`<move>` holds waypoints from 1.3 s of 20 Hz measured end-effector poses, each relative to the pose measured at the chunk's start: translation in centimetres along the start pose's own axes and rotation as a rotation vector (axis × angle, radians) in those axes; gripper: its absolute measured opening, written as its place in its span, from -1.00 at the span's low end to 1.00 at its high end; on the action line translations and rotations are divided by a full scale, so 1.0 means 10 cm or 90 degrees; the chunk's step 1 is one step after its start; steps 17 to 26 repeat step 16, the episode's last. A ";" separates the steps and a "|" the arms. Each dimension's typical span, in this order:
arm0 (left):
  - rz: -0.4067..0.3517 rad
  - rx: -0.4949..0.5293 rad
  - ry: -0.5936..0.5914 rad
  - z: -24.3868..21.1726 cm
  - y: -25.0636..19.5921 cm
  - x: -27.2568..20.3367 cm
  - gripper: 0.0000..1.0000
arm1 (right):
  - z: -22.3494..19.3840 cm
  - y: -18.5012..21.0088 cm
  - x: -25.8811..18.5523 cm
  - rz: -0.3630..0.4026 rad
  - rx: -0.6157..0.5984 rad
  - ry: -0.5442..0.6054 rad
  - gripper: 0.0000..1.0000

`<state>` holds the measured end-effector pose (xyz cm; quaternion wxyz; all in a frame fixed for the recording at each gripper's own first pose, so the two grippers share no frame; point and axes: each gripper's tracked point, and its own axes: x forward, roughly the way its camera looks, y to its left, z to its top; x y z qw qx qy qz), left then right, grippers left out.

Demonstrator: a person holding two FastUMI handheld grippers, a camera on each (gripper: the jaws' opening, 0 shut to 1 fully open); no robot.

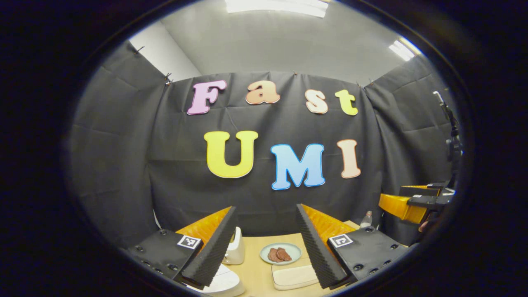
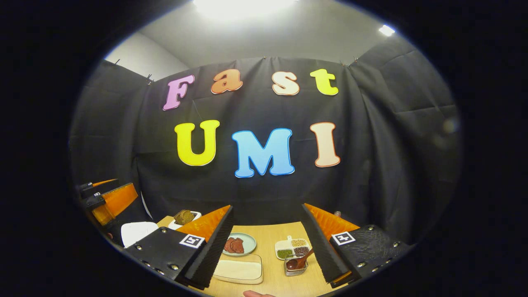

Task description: Close the left gripper, press the button to open the rice cooker; take a wooden spoon from the chopstick holder with the right hand, scoop a spoonful of rice and pour it into the rice cooker, then put the wooden spoon back into the chopstick holder.

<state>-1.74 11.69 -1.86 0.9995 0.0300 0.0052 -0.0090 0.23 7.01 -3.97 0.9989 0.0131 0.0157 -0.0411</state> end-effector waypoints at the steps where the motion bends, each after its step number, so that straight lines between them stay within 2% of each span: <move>1: -0.006 -0.003 0.004 -0.05 0.01 0.00 0.96 | -0.01 0.03 -0.02 -0.001 -0.009 0.001 0.93; 4: -0.023 -0.002 0.014 -0.12 0.03 -0.05 0.95 | -0.03 0.17 -0.06 0.016 -0.025 -0.003 0.93; 9: -0.020 0.014 -0.029 0.06 -0.02 -0.10 0.92 | 0.03 0.25 -0.03 0.046 -0.033 -0.023 0.92; 13: 0.012 0.019 -0.030 0.05 -0.18 -0.06 0.96 | 0.12 0.09 -0.07 0.064 -0.013 -0.036 0.92; 16: 0.001 0.009 -0.031 -0.02 -0.50 -0.03 0.97 | 0.19 -0.16 -0.11 0.087 -0.004 -0.047 0.92; 26: 0.001 0.009 -0.031 -0.02 -0.50 -0.03 0.97 | 0.19 -0.16 -0.11 0.087 -0.004 -0.047 0.92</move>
